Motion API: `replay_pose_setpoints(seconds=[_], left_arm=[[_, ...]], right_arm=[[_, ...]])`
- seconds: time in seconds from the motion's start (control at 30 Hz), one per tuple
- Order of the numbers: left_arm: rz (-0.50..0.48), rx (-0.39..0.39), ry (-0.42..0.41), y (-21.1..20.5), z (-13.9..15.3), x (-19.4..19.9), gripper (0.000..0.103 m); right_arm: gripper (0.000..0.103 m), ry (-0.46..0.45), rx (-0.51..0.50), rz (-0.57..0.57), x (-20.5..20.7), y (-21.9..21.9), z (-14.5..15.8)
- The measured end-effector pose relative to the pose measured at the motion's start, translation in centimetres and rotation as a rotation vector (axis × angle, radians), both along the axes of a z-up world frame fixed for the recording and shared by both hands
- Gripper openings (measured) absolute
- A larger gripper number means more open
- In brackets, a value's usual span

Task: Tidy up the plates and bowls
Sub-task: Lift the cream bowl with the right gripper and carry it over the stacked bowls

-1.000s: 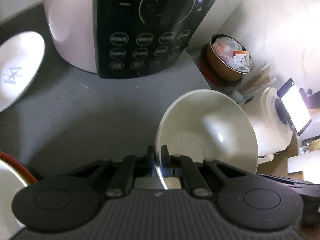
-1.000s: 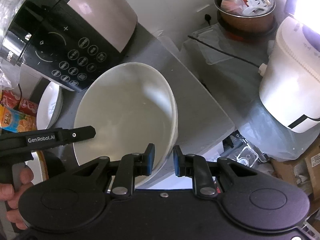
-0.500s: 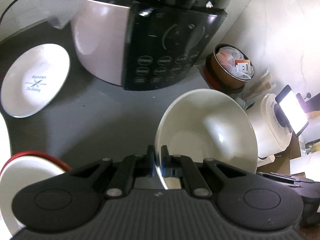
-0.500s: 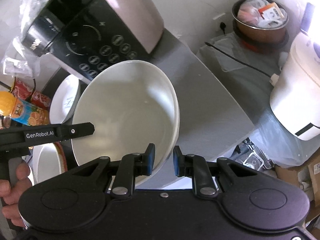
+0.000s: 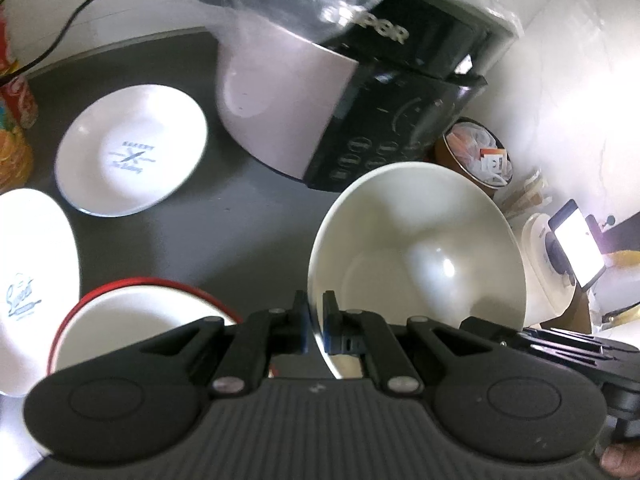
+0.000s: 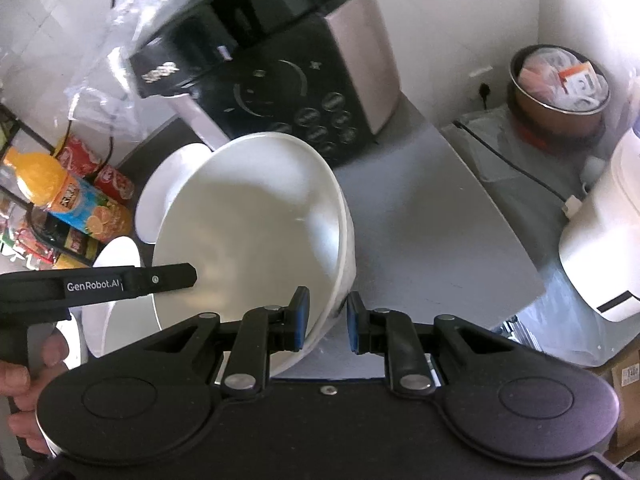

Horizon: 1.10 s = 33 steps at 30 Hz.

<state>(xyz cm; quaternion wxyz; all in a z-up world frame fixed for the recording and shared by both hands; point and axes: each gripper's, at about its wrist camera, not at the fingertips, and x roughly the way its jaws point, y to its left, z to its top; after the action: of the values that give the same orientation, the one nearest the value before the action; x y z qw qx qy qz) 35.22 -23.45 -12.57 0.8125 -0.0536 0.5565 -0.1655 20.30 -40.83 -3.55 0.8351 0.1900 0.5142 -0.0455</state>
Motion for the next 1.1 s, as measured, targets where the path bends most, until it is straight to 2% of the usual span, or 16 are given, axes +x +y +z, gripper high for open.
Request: replay_pose_setpoints(seconds=[0.47,0.73,1.1], left_arm=[[0.046,-0.066,-0.011,7.1,2.4,-1.0,0.005],[0.086,-0.051,-0.011,11.5,2.9,-1.8,0.005],[0.118,-0.023,0.013,15.7,2.0,-2.8,0.005]], right_arm=[[0.02,-0.038,-0.013,0.047,0.4,5.8,2.4],[0.02,-0.031,-0.009,0.093,1.3,10.0,2.4],[0.021,-0.002,-0.023,0.168,0.4,15.0,-0.3]])
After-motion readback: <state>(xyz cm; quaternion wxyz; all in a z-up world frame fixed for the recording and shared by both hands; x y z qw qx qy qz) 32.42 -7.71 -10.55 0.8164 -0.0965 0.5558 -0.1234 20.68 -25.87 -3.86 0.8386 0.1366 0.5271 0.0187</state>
